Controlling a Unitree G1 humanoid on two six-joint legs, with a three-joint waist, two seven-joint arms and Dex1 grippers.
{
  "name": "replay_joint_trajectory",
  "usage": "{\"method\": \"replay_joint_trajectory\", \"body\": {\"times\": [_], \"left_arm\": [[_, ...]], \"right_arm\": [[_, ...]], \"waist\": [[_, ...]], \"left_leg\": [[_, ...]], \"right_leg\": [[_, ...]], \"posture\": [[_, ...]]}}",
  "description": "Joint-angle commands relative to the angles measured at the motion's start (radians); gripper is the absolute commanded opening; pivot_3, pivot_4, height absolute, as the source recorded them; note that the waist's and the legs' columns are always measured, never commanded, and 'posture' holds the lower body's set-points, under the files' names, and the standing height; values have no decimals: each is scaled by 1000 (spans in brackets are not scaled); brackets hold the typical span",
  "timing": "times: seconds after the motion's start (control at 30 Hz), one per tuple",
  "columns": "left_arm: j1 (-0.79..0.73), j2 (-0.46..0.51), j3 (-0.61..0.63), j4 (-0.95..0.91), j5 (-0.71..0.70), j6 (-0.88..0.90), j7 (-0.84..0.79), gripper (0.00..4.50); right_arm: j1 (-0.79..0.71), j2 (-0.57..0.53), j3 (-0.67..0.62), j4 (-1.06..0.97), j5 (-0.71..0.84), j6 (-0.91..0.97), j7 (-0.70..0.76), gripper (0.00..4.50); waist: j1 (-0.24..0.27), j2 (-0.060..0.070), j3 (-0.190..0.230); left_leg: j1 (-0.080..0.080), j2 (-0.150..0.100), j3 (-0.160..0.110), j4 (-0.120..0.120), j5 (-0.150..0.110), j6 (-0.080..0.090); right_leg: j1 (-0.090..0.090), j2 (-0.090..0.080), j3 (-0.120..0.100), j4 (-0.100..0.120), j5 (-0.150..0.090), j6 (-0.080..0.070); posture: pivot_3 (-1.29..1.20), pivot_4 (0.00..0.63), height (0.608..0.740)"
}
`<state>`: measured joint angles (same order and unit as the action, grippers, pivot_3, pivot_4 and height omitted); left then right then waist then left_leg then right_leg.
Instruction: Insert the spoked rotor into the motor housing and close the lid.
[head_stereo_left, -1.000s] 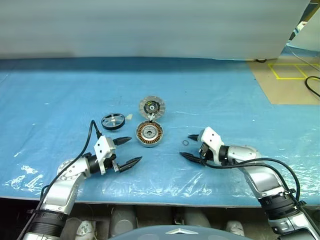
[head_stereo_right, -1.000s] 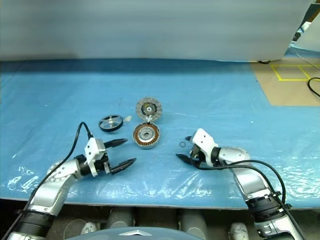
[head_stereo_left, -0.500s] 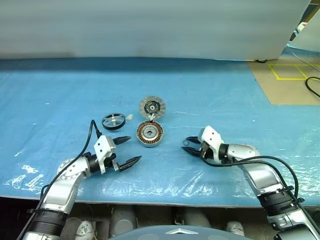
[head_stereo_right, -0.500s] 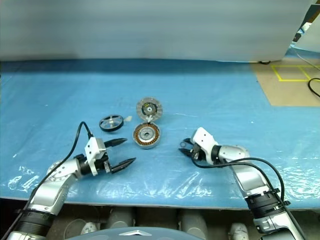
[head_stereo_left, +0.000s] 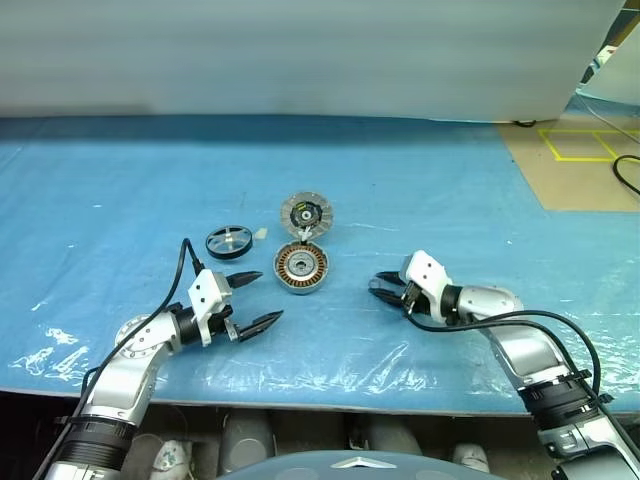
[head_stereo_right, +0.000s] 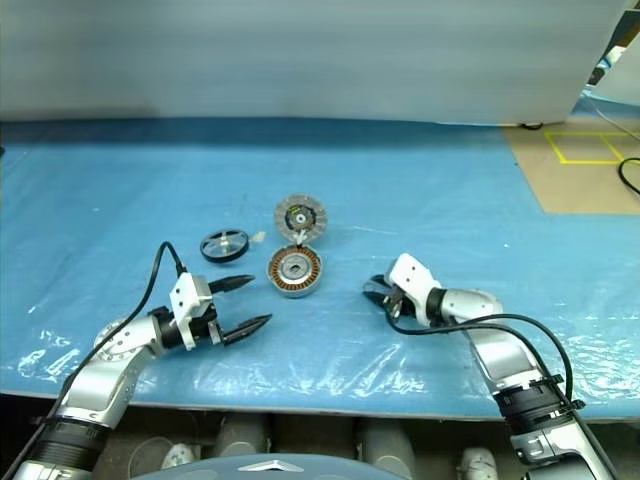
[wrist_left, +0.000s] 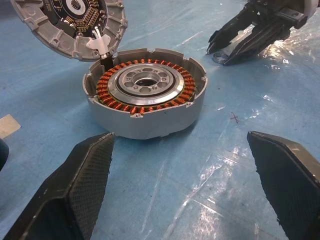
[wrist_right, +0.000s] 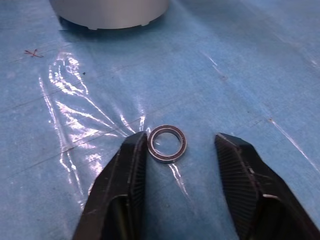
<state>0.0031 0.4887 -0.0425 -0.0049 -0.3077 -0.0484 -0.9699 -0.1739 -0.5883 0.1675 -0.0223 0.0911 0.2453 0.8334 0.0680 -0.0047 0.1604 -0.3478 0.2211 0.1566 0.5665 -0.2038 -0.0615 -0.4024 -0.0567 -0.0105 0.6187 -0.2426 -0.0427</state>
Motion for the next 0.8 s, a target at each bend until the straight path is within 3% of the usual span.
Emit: {"method": "replay_joint_trajectory", "body": {"times": [0.03, 0.8], "left_arm": [[-6, 6, 11, -8, -1, -18, 1, 4500], [-26, 5, 7, 36, 6, -41, -7, 4500]], "right_arm": [[28, -11, 7, 24, -12, 19, 5, 2789], [48, -20, 24, 18, -5, 10, 30, 2789]], "waist": [[0, 0, 0], [-4, 0, 0]], "left_leg": [[0, 0, 0, 0, 0, 0], [0, 0, 0, -1, 0, 0]], "right_leg": [[0, 0, 0, 0, 0, 0], [0, 1, 0, -2, 0, 0]], "posture": [[0, 150, 740], [0, 150, 740]]}}
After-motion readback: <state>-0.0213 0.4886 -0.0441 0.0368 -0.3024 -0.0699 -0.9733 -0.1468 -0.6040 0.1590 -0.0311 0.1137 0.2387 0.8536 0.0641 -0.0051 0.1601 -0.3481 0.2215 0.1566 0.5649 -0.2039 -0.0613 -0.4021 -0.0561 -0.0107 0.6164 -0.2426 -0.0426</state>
